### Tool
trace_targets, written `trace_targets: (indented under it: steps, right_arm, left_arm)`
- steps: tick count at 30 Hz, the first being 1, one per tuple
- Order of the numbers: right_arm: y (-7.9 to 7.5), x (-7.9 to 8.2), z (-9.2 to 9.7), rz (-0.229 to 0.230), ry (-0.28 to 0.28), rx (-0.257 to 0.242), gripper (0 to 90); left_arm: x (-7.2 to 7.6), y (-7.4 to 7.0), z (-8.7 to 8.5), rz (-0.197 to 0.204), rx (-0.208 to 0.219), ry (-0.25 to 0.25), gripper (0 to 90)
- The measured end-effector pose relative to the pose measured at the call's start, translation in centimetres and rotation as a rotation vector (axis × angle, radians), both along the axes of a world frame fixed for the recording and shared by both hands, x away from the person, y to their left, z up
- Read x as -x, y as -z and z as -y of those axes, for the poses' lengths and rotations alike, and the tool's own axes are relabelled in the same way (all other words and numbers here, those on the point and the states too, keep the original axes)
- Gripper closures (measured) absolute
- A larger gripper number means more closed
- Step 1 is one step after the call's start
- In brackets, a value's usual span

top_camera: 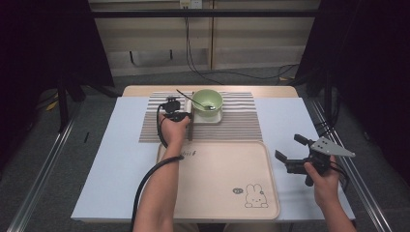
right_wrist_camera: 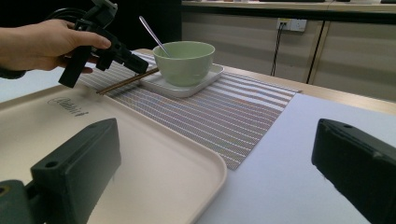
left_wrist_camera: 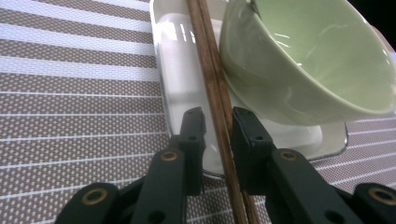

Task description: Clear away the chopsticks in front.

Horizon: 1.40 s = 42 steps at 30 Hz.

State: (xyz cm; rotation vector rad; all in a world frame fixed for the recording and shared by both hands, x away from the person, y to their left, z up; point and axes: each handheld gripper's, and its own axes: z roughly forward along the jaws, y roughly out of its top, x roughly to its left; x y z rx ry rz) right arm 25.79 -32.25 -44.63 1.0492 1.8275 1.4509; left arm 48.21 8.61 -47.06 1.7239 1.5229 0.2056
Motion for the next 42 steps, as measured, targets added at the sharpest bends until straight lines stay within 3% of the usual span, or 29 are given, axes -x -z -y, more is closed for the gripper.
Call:
trace_targets:
  steps: [13, 17, 28, 42]
  right_arm:
    - [0.0, 0.0, 0.0, -0.001, -0.001, -0.005, 1.0]
    - [-0.1, 0.0, 0.1, 0.004, 0.003, -0.012, 1.0]
    - [-0.1, 0.0, 0.1, 0.009, 0.014, -0.018, 1.0]
    - [-0.1, 0.0, 0.2, 0.008, 0.004, -0.018, 1.0]
  left_arm:
    - [-0.1, 0.0, 0.3, -0.031, 0.02, -0.07, 80.4]
    - [-0.2, 0.1, 0.5, -0.063, 0.046, -0.1, 83.8]
    - [-0.2, -0.1, 0.5, -0.075, 0.075, -0.138, 85.2]
    - [0.8, -1.1, -1.2, -0.079, 0.128, -0.18, 85.3]
